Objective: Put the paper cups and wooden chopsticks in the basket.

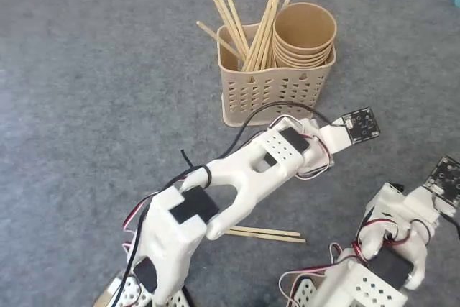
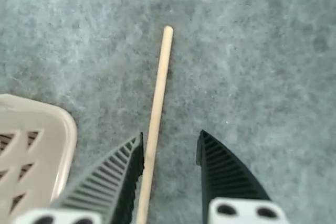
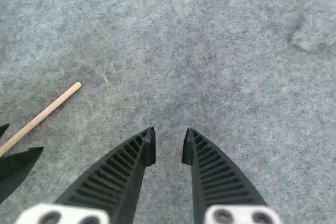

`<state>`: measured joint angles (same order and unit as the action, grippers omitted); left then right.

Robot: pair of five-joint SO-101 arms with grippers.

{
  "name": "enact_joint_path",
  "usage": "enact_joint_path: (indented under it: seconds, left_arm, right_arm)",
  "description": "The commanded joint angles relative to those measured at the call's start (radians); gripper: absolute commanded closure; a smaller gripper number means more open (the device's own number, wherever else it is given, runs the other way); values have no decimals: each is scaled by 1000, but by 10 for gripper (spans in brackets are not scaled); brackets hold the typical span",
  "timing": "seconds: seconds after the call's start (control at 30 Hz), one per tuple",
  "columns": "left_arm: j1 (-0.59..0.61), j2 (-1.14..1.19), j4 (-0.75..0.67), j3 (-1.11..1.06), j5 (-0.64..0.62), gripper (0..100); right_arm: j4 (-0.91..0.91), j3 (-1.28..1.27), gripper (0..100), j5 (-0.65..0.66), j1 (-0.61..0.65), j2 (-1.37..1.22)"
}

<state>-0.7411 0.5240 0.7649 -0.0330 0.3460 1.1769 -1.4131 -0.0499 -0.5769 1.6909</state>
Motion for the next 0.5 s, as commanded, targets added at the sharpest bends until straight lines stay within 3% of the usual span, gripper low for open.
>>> enact_joint_path:
  seconds: [0.0,0.2,0.33,0.47]
  left_arm:
    - [3,17,101,122,6,844]
    - [2,109,338,274,8,868]
    - [0,164,396,363,8,968]
    - [0,189,427,400,8,979]
  right_arm:
    - [-7,-3,898,-5,-4,2]
    - [-7,-5,898,5,-4,2]
    - [-7,-5,898,6,-4,2]
    - [-7,-5,898,6,-4,2]
